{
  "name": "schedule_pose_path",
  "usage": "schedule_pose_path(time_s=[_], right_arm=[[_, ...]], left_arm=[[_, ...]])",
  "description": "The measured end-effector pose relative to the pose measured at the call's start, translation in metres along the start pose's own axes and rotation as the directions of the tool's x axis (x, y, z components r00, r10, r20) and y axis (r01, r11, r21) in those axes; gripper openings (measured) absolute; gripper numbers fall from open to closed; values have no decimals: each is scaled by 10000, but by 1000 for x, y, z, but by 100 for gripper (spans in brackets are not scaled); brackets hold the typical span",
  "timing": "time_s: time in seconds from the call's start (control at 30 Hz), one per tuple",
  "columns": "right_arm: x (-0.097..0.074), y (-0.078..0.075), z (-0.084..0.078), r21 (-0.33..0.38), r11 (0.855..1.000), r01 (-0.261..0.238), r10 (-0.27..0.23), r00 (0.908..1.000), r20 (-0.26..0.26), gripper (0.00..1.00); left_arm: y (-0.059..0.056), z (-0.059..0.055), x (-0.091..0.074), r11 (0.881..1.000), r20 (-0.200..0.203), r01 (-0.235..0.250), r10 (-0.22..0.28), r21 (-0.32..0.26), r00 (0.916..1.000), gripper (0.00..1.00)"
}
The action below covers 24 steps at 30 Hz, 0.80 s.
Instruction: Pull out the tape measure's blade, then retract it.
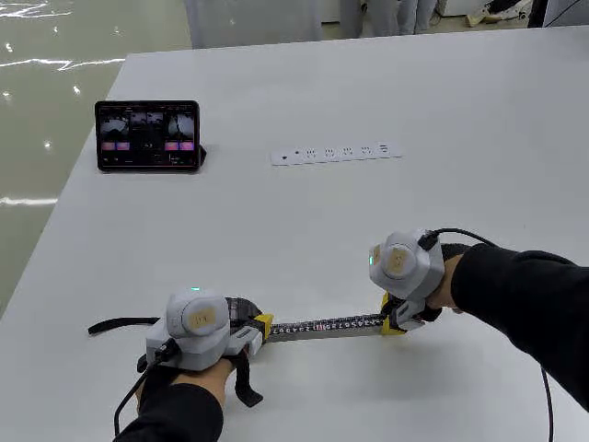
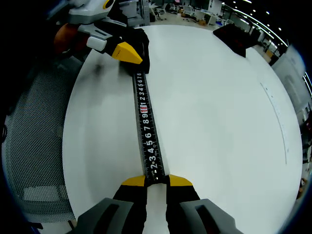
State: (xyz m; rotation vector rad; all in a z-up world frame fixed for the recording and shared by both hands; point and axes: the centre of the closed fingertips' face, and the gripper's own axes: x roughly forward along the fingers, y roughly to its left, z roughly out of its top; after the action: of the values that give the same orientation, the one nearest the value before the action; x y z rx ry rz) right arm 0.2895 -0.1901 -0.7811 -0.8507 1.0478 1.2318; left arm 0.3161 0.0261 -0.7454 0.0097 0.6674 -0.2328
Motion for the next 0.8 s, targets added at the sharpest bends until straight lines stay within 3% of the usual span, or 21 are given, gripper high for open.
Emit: schedule_pose_path(time_s=[0.8], right_arm=[[3, 0, 10, 215, 9996, -172, 164, 9991, 379, 11]], left_arm=[[0, 0, 0, 9993, -43, 309, -310, -197, 9995, 60]])
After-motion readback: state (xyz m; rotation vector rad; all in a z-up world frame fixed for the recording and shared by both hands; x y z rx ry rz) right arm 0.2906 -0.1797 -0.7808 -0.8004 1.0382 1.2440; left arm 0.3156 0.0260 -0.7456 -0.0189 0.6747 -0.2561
